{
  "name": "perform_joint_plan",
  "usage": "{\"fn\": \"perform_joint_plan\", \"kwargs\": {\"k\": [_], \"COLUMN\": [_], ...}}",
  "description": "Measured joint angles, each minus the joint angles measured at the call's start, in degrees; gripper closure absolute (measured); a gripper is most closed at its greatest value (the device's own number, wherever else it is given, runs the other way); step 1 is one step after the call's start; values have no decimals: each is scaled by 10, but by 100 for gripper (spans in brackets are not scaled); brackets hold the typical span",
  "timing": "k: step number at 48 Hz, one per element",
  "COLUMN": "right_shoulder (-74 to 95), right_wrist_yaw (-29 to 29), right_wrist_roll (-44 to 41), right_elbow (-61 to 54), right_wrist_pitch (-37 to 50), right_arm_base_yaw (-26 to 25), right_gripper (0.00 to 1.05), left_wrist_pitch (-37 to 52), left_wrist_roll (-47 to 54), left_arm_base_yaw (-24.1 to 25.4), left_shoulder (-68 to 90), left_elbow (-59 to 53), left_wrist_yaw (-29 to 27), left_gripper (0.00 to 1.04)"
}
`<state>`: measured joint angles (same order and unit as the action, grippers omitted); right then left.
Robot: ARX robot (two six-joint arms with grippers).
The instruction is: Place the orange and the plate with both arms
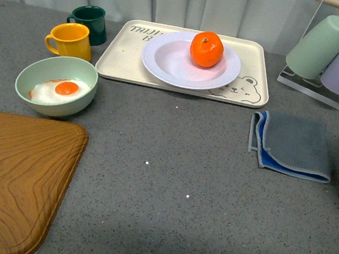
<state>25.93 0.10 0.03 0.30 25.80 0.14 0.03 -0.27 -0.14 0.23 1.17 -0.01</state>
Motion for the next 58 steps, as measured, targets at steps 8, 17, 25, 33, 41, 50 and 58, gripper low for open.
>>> {"fn": "perform_joint_plan", "kwargs": {"k": [8, 17, 25, 33, 41, 50, 58], "right_shoulder": [-47, -83, -109, -132, -152, -251, -256], "right_wrist_yaw": [0, 0, 0, 0, 0, -2, -2], "right_wrist_roll": [0, 0, 0, 0, 0, 0, 0], "right_elbow": [0, 0, 0, 0, 0, 0, 0], "right_wrist_pitch": [-45, -80, -106, -129, -148, -254, -257], "right_arm_base_yaw": [0, 0, 0, 0, 0, 0, 0], "right_gripper": [104, 104, 104, 104, 104, 104, 104], "left_wrist_pitch": [0, 0, 0, 0, 0, 0, 0], "left_wrist_roll": [0, 0, 0, 0, 0, 0, 0], "left_arm_base_yaw": [0, 0, 0, 0, 0, 0, 0], "left_shoulder": [0, 0, 0, 0, 0, 0, 0], "left_elbow": [0, 0, 0, 0, 0, 0, 0], "left_wrist_yaw": [0, 0, 0, 0, 0, 0, 0], "left_gripper": [7, 7, 7, 7, 7, 7, 7]}}
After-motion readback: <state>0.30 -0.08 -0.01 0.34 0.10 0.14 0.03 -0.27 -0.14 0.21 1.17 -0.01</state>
